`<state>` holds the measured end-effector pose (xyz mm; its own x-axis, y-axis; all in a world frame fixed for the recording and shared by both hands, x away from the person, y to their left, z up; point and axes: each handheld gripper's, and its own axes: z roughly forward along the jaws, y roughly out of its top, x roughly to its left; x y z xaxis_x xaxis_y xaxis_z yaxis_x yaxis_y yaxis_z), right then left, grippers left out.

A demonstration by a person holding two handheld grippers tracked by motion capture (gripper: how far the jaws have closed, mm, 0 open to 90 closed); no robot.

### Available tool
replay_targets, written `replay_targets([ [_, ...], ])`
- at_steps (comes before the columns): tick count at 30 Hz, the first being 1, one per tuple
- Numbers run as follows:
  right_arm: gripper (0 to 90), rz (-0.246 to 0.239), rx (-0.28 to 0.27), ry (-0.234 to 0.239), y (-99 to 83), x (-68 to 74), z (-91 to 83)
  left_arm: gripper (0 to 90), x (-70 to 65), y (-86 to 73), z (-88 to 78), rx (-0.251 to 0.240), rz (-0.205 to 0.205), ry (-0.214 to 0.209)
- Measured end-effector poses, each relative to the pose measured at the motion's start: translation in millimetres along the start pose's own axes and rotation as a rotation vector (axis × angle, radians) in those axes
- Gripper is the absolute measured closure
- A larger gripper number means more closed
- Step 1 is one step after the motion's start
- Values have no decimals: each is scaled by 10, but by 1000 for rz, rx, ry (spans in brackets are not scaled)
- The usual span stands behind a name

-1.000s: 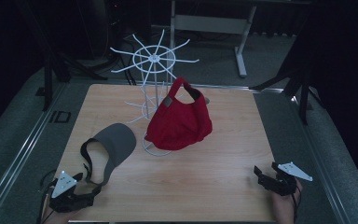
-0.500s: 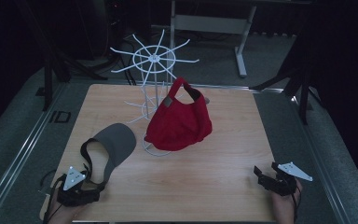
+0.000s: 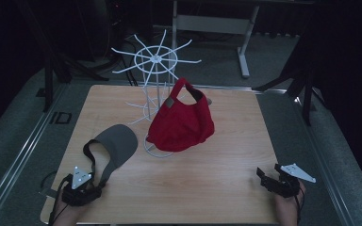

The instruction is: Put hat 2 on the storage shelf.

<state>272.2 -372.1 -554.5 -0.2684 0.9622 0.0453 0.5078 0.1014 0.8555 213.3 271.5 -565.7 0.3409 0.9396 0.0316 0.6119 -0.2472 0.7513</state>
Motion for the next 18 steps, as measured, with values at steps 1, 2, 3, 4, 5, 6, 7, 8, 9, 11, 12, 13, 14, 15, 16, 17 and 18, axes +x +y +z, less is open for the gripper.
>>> replay_targets([
  [1,188,0,0,0,0,0,0,524,1,-1,-3,-2,-1,1],
  [2,188,-1,0,0,0,1,1,564,1,-1,-3,-2,-1,1],
  [3,188,-1,0,0,0,1,1,564,4,-2,-5,-3,-7,4],
  [4,188,-1,0,-1,0,2,1,620,7,-2,-7,-3,-15,3],
  [5,188,0,0,-1,0,2,1,705,10,-4,-9,-2,-20,9],
  [6,188,0,0,-2,0,1,1,746,8,-5,-10,-5,-20,14],
  [7,188,0,0,-2,0,1,1,786,8,-5,-10,-5,-20,14],
  [8,188,0,0,-1,0,2,0,818,8,-6,-15,-9,-18,18],
  [9,188,0,0,-1,0,2,0,818,7,-6,-19,-9,-18,22],
  [11,188,2,-1,1,0,-2,0,837,0,9,-48,-26,-7,39],
  [12,188,2,-2,1,0,-3,0,841,-6,25,-73,-43,5,58],
  [13,189,4,-2,2,0,-6,0,844,-7,38,-90,-53,9,64],
  [14,188,5,-2,2,0,-7,0,845,-6,58,-117,-70,11,69],
  [15,188,5,-2,2,0,-7,0,846,-6,58,-117,-70,11,69],
  [16,189,5,-4,2,-1,-6,-1,846,-6,84,-146,-90,12,71],
  [17,189,3,-2,3,0,-5,0,847,-5,112,-173,-104,24,76],
  [18,189,3,-1,3,1,-5,1,848,-3,134,-189,-118,26,71],
])
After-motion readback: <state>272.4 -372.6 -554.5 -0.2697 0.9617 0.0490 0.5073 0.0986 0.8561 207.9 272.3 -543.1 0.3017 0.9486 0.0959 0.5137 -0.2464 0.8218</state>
